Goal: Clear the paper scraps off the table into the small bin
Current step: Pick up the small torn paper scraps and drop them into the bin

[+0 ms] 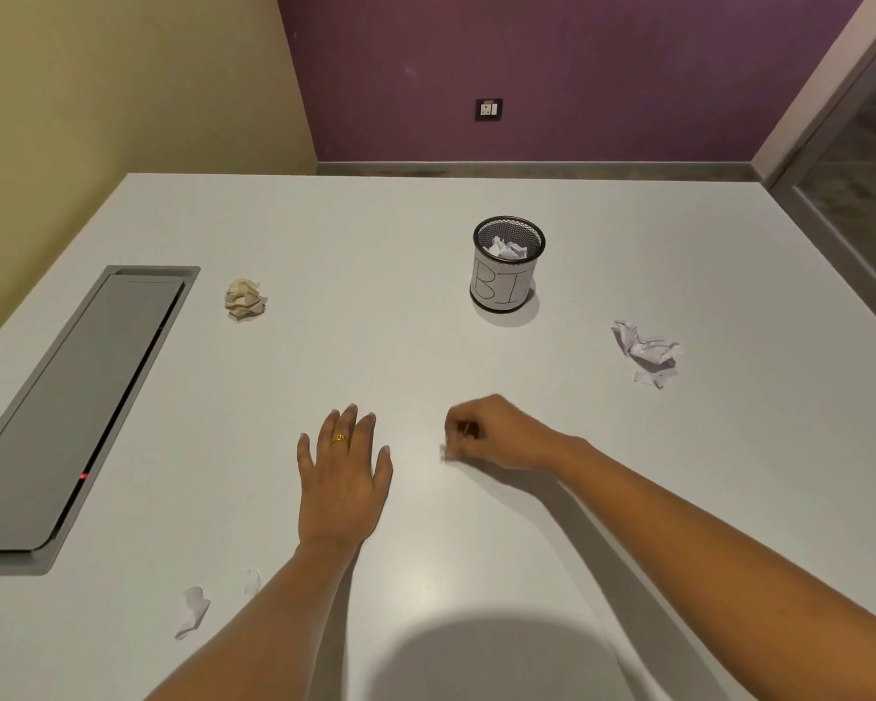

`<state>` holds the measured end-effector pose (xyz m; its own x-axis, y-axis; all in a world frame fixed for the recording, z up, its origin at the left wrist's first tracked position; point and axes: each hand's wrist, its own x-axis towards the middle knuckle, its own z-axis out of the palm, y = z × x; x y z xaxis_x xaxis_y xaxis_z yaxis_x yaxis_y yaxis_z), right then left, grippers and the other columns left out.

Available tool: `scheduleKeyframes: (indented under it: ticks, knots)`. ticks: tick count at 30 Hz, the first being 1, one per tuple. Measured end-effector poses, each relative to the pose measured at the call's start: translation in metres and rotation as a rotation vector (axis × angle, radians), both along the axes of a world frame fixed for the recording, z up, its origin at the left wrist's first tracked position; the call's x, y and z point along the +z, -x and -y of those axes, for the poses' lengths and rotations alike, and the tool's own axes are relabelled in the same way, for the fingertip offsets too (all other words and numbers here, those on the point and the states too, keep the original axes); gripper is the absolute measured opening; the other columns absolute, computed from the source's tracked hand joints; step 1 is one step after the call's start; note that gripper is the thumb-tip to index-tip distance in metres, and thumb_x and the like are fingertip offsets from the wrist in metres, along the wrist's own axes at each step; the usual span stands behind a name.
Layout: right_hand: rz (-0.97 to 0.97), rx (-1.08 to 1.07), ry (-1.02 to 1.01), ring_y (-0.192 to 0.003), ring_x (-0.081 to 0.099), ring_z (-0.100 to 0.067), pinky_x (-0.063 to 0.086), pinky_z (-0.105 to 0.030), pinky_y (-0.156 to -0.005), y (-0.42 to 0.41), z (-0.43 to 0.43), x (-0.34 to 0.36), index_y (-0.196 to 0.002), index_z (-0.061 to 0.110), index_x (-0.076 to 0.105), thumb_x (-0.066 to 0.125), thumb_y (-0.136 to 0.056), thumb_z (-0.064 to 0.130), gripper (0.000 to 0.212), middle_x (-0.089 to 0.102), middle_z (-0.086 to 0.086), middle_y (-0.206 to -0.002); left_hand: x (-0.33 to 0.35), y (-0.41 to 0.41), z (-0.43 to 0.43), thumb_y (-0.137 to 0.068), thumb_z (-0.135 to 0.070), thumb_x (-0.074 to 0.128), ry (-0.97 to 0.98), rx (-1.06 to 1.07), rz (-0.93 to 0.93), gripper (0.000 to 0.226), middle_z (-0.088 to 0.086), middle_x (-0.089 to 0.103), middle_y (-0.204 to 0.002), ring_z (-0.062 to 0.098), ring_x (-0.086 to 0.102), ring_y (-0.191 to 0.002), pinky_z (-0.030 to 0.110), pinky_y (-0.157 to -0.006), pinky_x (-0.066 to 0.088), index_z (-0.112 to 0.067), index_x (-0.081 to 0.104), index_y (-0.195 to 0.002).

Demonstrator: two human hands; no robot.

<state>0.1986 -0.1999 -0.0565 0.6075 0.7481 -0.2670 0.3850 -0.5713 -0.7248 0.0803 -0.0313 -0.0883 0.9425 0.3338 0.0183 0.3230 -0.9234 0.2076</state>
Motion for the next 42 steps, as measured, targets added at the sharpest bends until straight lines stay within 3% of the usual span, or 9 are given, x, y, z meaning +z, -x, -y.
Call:
scheduleKeyframes:
  ticks: [8,12,16,20,24,28,31,37,42]
  knots:
    - [0.157,-0.682,-0.329,-0.04,0.049,0.004,0.042,-0.01,-0.054,-0.075,-0.021,0.045,-0.08,-0.005,0.067,0.062,-0.08,-0.002,0.006,0.058,-0.007,-0.059,0.001,-0.001,0.0,-0.087,-0.037,0.024,-0.025,-0.003,-0.004,0.054,0.013,0.057,-0.13,0.03,0.051,-0.124,0.057,-0.101,0.036,-0.009,0.056,-0.121]
    - [0.148,-0.973,-0.387,-0.057,0.057,-0.012,0.05,-0.027,-0.073,-0.114,-0.025,0.065,-0.079,0.004,0.069,0.058,-0.082,0.001,0.012,0.061,-0.006,-0.062,-0.001,0.0,-0.001,-0.087,-0.038,0.023,-0.018,0.004,0.009,0.055,0.012,0.056,-0.132,0.03,0.049,-0.126,0.056,-0.103,0.035,-0.01,0.055,-0.122]
    - [0.04,-1.131,-0.448,-0.085,0.069,-0.027,0.054,-0.03,-0.085,-0.142,-0.021,0.071,-0.097,0.0,0.068,0.053,-0.086,-0.002,0.019,0.069,-0.018,-0.095,-0.004,-0.001,-0.001,-0.087,-0.039,0.021,-0.009,0.006,0.016,0.057,0.011,0.054,-0.135,0.028,0.047,-0.129,0.056,-0.105,0.032,-0.011,0.054,-0.124]
    - [-0.002,-1.127,-0.537,-0.09,0.066,-0.026,0.054,-0.032,-0.089,-0.141,-0.016,0.07,-0.107,-0.003,0.064,0.05,-0.084,-0.01,0.027,0.066,-0.019,-0.107,-0.005,-0.001,-0.002,-0.087,-0.039,0.021,-0.003,0.005,0.028,0.057,0.01,0.053,-0.136,0.028,0.046,-0.13,0.056,-0.106,0.031,-0.011,0.053,-0.125]
    - [-0.009,-1.181,-0.682,-0.058,0.064,-0.008,0.055,-0.015,-0.061,-0.121,-0.013,0.059,-0.093,0.002,0.065,0.041,-0.085,-0.01,0.028,0.063,-0.002,-0.071,-0.006,0.0,-0.002,-0.087,-0.038,0.021,-0.018,-0.003,0.038,0.057,0.011,0.053,-0.135,0.029,0.046,-0.129,0.056,-0.105,0.033,-0.011,0.053,-0.124]
    - [0.005,-1.176,-0.596,-0.052,0.06,-0.01,0.053,-0.02,-0.05,-0.083,-0.011,0.023,-0.081,0.012,0.063,0.042,-0.085,-0.004,0.026,0.062,-0.006,-0.069,-0.008,0.0,-0.003,-0.089,-0.037,0.026,-0.012,0.0,0.056,0.052,0.01,0.051,-0.137,0.028,0.044,-0.131,0.055,-0.107,0.03,-0.011,0.052,-0.126]
    - [0.036,-1.084,-0.432,-0.075,0.067,-0.024,0.057,-0.04,-0.074,-0.048,-0.006,-0.006,-0.087,0.009,0.066,0.045,-0.086,-0.002,0.024,0.066,-0.013,-0.083,-0.012,0.0,-0.004,-0.092,-0.032,0.039,-0.001,-0.003,0.071,0.043,0.01,0.049,-0.14,0.027,0.041,-0.133,0.055,-0.109,0.028,-0.012,0.05,-0.128]
    - [0.313,-0.65,-0.015,-0.129,0.043,-0.025,0.028,-0.039,-0.111,0.017,0.006,-0.034,-0.118,0.008,0.059,0.05,-0.09,0.008,0.029,0.052,-0.01,-0.135,-0.013,0.003,-0.004,-0.094,-0.029,0.042,0.001,-0.009,0.063,0.042,0.007,0.042,-0.146,0.023,0.033,-0.138,0.054,-0.112,0.02,-0.014,0.044,-0.133]
    - [0.496,-0.506,0.217,-0.144,0.017,-0.017,0.008,-0.045,-0.117,0.068,0.015,-0.05,-0.14,0.021,0.034,0.034,-0.098,0.025,0.042,0.025,-0.001,-0.154,-0.012,0.019,0.007,-0.097,-0.031,0.032,-0.041,0.008,-0.017,0.045,0.005,0.033,-0.151,0.023,0.026,-0.142,0.058,-0.113,0.013,-0.017,0.034,-0.14]
